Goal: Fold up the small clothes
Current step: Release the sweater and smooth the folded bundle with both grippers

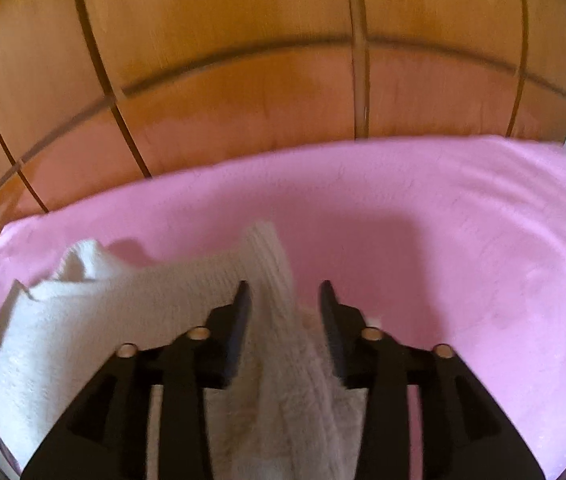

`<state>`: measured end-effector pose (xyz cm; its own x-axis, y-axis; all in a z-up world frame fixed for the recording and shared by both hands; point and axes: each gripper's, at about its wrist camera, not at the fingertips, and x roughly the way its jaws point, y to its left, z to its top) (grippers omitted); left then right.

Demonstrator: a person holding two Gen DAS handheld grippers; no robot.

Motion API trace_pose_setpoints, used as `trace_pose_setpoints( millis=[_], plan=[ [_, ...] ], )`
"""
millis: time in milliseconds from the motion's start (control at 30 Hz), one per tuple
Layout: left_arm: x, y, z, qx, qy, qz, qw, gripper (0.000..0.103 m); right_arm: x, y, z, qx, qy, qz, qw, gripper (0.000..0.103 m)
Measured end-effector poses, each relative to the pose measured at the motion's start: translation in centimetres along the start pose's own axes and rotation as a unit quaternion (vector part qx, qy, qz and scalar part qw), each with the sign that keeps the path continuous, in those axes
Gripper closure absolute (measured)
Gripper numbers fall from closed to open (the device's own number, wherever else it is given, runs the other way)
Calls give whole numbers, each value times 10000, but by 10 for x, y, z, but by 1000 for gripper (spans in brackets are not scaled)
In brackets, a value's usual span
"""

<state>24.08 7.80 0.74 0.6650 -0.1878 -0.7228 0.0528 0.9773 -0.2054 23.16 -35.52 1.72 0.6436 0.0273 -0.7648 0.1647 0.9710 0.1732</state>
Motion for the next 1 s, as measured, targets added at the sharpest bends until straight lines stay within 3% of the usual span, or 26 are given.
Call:
trace_pose_setpoints(
  millis=[33,67,167,233,367,400,433,467,500,667,867,1000],
  plan=[
    [-11,-5,0,6,-120,-110,9999,59,-12,5,0,-29,-163,102,9998,54],
    [-20,-10,-1,45,-230,-264,9994,55,-18,10,-1,-61,-221,228,9995,54],
    [-32,-29,-7,253,-296,-615,9973,54,-32,44,-9,-376,-280,693,9965,53],
    [-24,-49,-14,495,-73,-854,9951,53,-27,72,-20,-594,-10,1091,9923,54],
    [5,-81,-31,994,437,-909,9899,53,0,110,-41,-970,483,1083,9882,57],
    [12,-85,-36,1014,526,-843,9899,62,9,113,-45,-981,597,1064,9877,59],
    [15,-88,-40,1069,540,-891,9888,80,13,115,-48,-986,615,1005,9881,70],
    [17,-92,-43,1171,534,-947,9872,85,14,115,-50,-969,615,1013,9882,86],
    [15,-92,-43,1188,459,-887,9879,97,14,113,-50,-927,634,1096,9876,94],
    [0,-87,-39,975,160,-973,9903,99,4,113,-47,-938,505,1161,9875,98],
    [-9,-94,-20,944,-241,-813,9919,99,-22,121,-33,-982,48,1159,9884,99],
    [15,-94,-18,933,19,-512,9943,99,3,122,-34,-986,238,846,9912,99]
  ],
)
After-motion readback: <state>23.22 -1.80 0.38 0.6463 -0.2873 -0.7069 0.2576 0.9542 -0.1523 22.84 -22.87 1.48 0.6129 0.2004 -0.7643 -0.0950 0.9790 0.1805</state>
